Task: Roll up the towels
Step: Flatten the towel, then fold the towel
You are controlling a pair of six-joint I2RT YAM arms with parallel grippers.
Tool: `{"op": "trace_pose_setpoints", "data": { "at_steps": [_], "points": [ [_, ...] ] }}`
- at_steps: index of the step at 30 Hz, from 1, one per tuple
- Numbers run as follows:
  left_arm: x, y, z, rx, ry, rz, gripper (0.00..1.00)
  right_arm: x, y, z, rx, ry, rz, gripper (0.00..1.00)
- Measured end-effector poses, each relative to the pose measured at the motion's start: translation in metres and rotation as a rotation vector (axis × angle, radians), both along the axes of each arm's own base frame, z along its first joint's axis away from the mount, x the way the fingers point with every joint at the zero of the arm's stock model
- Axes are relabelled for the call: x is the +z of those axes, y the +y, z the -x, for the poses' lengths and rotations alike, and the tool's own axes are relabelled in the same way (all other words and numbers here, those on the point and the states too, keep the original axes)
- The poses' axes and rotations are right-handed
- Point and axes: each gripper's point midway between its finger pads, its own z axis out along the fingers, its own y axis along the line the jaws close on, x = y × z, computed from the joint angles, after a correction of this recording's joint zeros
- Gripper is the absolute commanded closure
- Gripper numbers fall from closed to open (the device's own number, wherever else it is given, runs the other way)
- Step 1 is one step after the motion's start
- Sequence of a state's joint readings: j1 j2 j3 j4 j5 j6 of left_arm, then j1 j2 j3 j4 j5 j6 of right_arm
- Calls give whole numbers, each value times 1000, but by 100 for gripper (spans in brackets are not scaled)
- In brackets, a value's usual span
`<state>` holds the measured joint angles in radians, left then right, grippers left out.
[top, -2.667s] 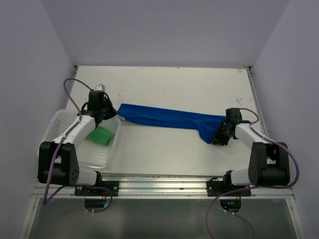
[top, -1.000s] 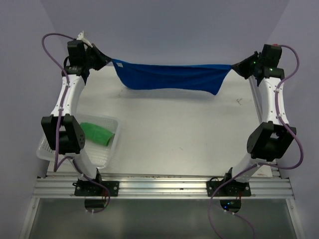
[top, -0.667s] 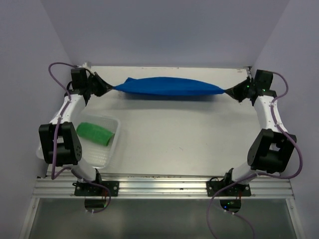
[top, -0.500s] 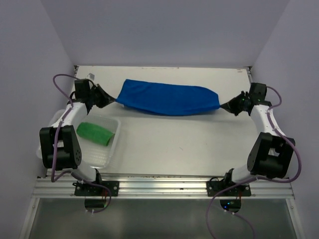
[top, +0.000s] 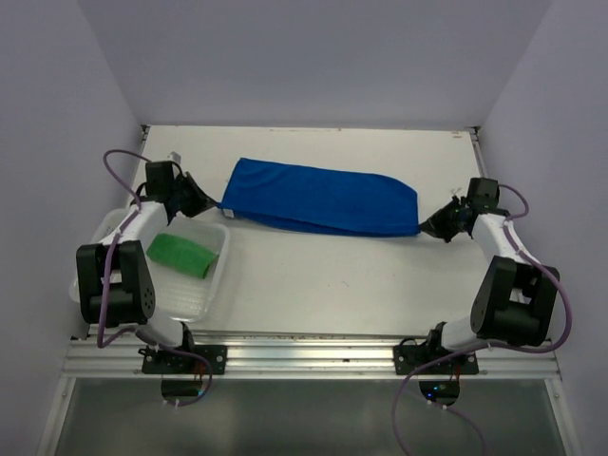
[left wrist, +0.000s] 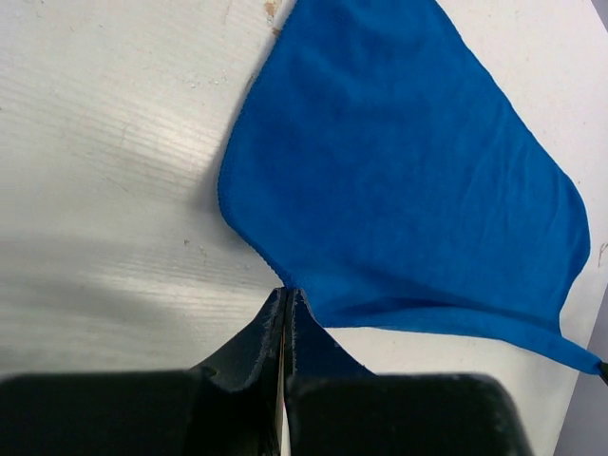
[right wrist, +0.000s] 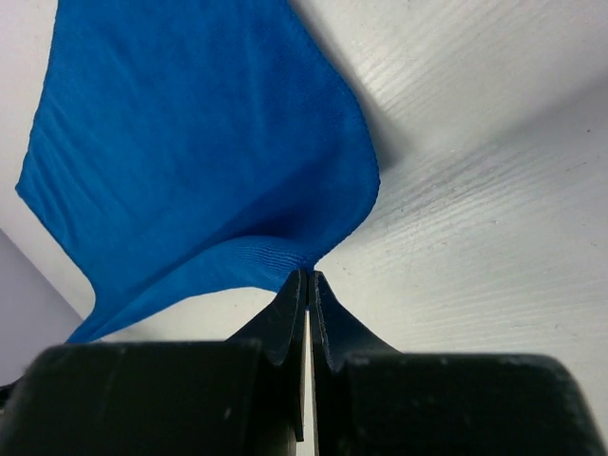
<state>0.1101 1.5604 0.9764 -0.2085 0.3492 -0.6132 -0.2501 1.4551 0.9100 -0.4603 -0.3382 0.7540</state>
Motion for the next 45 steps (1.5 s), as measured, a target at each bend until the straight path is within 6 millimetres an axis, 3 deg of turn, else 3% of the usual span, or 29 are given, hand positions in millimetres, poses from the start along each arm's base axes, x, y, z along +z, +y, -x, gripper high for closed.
{"op": "trace_pose_setpoints", "data": {
  "at_steps": [5,10,18,26,33,45],
  "points": [
    [-2,3,-10,7,5,-12,100,-10,-4,-1,-18,29,13,100],
    [8,5,-30,10,-30,-9,100,-10,-8,-8,-59,18,11,100],
    [26,5,-73,11,-93,19,100,9,-20,-58,-149,-95,-10,100],
    [23,0,-108,-11,-119,29,100,16,-28,-107,-185,-169,-36,100],
    [16,-8,-131,-30,-128,28,100,6,-24,-134,-181,-180,-48,100],
    [-6,-6,-156,-28,-107,28,100,-22,-26,-156,-191,-141,-64,100]
  ]
}}
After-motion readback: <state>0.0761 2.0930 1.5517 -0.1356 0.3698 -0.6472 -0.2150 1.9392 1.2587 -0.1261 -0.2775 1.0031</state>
